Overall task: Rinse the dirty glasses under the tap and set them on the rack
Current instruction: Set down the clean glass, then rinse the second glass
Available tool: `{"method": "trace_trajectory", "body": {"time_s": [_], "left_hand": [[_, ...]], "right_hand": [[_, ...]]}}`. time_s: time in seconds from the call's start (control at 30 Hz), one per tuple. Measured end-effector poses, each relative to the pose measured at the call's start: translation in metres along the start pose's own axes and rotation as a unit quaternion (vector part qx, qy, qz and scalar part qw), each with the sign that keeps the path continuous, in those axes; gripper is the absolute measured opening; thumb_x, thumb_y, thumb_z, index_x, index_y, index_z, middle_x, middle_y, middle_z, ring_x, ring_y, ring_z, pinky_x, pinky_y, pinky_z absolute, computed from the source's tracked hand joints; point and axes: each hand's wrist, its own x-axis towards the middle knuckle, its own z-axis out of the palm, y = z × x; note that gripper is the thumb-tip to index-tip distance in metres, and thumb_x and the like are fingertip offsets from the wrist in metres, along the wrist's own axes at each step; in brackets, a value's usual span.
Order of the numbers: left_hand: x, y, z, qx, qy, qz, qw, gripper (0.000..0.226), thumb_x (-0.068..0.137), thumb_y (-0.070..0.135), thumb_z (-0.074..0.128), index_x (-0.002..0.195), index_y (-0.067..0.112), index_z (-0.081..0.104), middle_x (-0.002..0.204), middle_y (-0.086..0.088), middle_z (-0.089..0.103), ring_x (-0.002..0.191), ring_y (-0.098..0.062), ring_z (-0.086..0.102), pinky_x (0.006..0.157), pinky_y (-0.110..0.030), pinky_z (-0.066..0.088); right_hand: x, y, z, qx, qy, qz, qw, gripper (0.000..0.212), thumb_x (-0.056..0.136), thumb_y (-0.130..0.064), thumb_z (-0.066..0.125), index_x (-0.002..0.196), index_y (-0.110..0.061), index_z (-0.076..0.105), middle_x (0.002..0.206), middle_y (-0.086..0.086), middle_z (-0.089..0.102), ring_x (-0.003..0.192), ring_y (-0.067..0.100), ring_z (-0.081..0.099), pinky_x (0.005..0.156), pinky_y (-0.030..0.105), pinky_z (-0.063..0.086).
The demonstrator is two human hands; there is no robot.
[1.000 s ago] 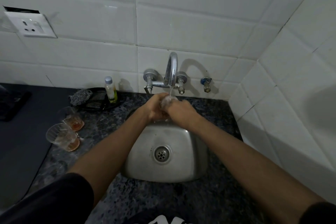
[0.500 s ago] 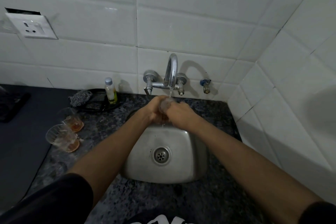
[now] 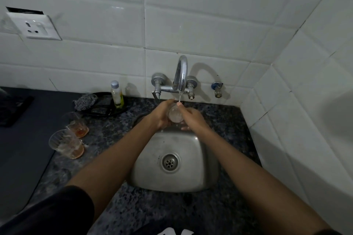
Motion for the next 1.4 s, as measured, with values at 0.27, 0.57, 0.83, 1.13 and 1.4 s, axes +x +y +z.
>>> {"method": "trace_trajectory", "body": {"time_s": [0.27, 0.57, 0.83, 1.13, 1.4], "left_hand": [[0.002, -0.005, -0.011, 0.063, 0.057, 0.013, 0.996, 0.049, 0.110, 0.047, 0.033, 0.126, 0.010, 0.060, 0.121, -0.016, 0.068, 0.106, -0.030, 0.067, 0.078, -0.039, 0.057], [0.014, -0.007, -0.042, 0.251, 0.372, 0.132, 0.884, 0.049, 0.090, 0.036, 0.073, 0.117, 0.007, 0.043, 0.107, -0.009, 0.058, 0.094, -0.026, 0.064, 0.080, -0.046, 0.061], [0.029, 0.017, -0.034, 0.369, 0.410, 0.163, 0.818, 0.039, 0.097, 0.037, 0.064, 0.111, 0.001, 0.065, 0.109, -0.019, 0.071, 0.102, -0.036, 0.067, 0.083, -0.040, 0.052], [0.026, 0.015, -0.027, 0.418, 0.413, 0.189, 0.787, 0.032, 0.101, 0.029, 0.061, 0.106, -0.002, 0.068, 0.103, -0.020, 0.072, 0.096, -0.036, 0.069, 0.079, -0.040, 0.053], [0.019, 0.018, -0.017, 0.524, 0.408, 0.177, 0.726, 0.033, 0.105, 0.025, 0.055, 0.113, -0.005, 0.067, 0.108, -0.023, 0.072, 0.101, -0.040, 0.070, 0.082, -0.042, 0.053]], "right_hand": [[0.002, -0.003, -0.004, 0.134, -0.130, 0.113, 0.976, 0.039, 0.097, -0.038, 0.072, 0.116, -0.004, 0.070, 0.115, 0.019, 0.076, 0.102, 0.029, 0.075, 0.085, 0.037, 0.064], [0.008, 0.015, 0.000, 0.272, -0.149, 0.179, 0.934, 0.031, 0.097, -0.024, 0.069, 0.122, -0.005, 0.066, 0.111, 0.018, 0.071, 0.098, 0.030, 0.070, 0.077, 0.038, 0.064], [0.013, 0.016, -0.001, 0.284, -0.191, 0.192, 0.920, 0.038, 0.098, -0.031, 0.065, 0.127, -0.006, 0.064, 0.104, 0.017, 0.075, 0.093, 0.031, 0.073, 0.082, 0.040, 0.059], [0.026, 0.034, 0.000, 0.134, -0.086, 0.034, 0.987, 0.059, 0.075, -0.019, 0.091, 0.126, -0.015, 0.061, 0.118, 0.009, 0.072, 0.110, 0.028, 0.072, 0.092, 0.042, 0.063], [0.029, 0.032, -0.003, 0.039, -0.031, -0.055, 0.997, 0.067, 0.065, -0.014, 0.097, 0.117, -0.019, 0.054, 0.116, 0.006, 0.068, 0.106, 0.025, 0.070, 0.091, 0.041, 0.061]]}}
